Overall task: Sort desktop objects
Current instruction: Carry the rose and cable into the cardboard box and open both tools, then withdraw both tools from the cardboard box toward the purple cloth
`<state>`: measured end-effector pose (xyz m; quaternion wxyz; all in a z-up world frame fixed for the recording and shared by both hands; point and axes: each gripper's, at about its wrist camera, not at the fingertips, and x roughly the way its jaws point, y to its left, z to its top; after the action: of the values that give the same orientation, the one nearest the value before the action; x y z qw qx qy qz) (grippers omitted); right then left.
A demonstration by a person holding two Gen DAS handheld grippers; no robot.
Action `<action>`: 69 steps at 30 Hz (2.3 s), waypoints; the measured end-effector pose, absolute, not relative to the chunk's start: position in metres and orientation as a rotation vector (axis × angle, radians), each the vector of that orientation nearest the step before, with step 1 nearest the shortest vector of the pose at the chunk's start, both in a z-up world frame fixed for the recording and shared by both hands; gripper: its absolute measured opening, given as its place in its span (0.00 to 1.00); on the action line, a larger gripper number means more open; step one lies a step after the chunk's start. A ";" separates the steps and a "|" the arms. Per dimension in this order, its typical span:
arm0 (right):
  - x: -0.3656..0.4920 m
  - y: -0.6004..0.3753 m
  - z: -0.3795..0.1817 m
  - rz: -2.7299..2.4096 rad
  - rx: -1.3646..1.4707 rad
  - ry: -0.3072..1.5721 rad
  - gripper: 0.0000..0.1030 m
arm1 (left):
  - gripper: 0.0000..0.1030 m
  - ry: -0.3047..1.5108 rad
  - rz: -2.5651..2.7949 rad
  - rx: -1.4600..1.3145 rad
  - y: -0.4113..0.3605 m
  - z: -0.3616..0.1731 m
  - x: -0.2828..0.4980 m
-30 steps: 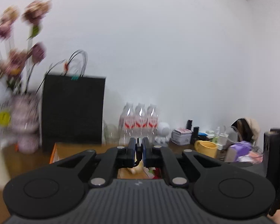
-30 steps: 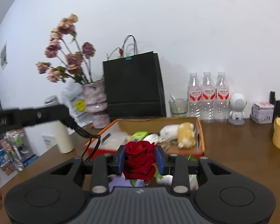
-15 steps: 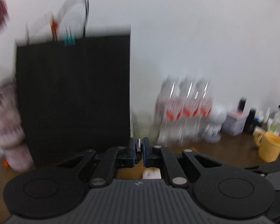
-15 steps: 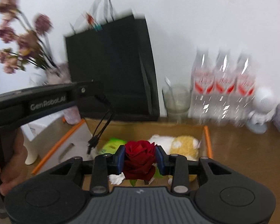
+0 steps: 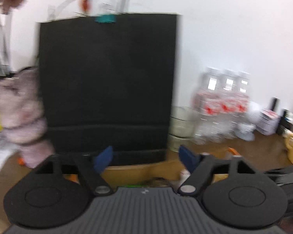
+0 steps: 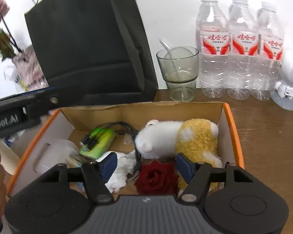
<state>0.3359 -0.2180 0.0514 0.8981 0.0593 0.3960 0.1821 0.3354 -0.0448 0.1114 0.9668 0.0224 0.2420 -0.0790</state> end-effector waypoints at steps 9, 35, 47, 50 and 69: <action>0.322 -0.206 0.103 0.350 0.057 0.875 0.99 | 1.00 0.623 -0.036 0.091 -0.021 0.102 0.305; 0.094 -0.228 0.062 0.235 0.106 0.442 1.00 | 1.00 0.159 0.052 0.009 -0.011 0.095 0.047; 0.020 -0.236 0.056 0.290 0.050 0.466 1.00 | 1.00 0.177 0.061 -0.025 -0.014 0.082 -0.009; 0.002 -0.243 0.055 0.294 0.063 0.461 1.00 | 1.00 0.182 0.042 -0.029 -0.014 0.081 -0.030; -0.090 -0.267 0.047 0.326 0.102 0.361 1.00 | 1.00 0.274 -0.068 0.010 -0.008 0.040 -0.095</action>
<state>-0.0897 -0.2666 0.0475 0.9693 0.0503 0.1788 0.1611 -0.0955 -0.0079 0.0402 0.9900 0.0051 0.1365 -0.0341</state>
